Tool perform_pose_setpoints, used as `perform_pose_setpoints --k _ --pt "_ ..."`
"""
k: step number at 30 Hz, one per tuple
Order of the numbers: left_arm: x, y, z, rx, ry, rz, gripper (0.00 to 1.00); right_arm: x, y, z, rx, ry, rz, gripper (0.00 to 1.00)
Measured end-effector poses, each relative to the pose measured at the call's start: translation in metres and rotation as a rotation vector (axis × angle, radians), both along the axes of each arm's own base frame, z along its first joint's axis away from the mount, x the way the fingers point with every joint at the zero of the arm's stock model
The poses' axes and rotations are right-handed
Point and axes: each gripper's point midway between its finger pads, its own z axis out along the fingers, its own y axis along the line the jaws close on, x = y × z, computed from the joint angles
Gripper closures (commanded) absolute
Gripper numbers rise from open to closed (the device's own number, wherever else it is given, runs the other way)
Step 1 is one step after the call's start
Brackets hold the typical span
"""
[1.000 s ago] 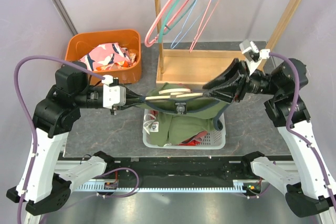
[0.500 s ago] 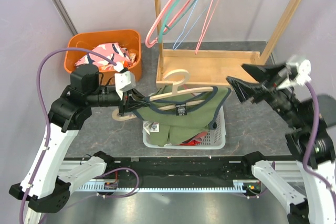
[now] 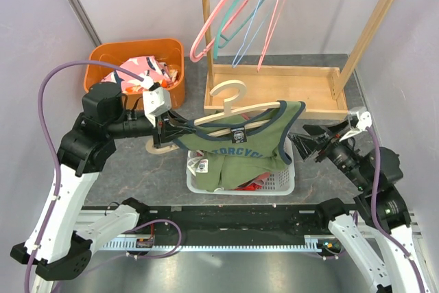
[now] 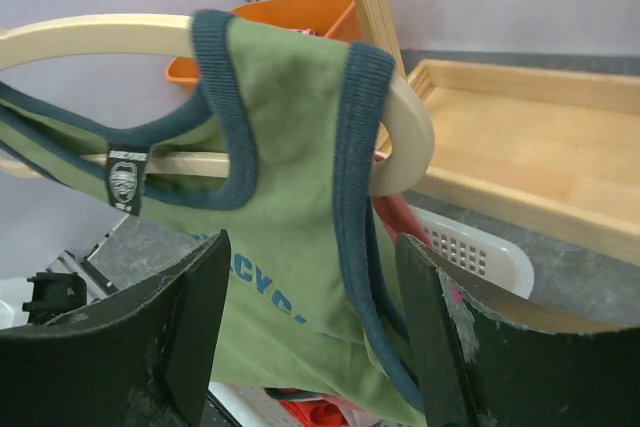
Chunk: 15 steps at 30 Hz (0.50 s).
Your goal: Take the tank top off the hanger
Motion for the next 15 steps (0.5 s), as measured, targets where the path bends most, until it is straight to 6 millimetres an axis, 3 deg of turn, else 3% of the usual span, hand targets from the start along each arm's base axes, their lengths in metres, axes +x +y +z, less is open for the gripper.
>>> perform_pose_setpoints --k 7,15 --pt "-0.003 0.002 0.003 -0.008 -0.01 -0.001 0.98 0.02 0.012 -0.011 0.07 0.054 0.018 0.37" --pt "-0.005 0.003 0.004 -0.012 -0.014 -0.007 0.98 0.027 0.025 0.008 0.181 0.024 0.072 0.55"
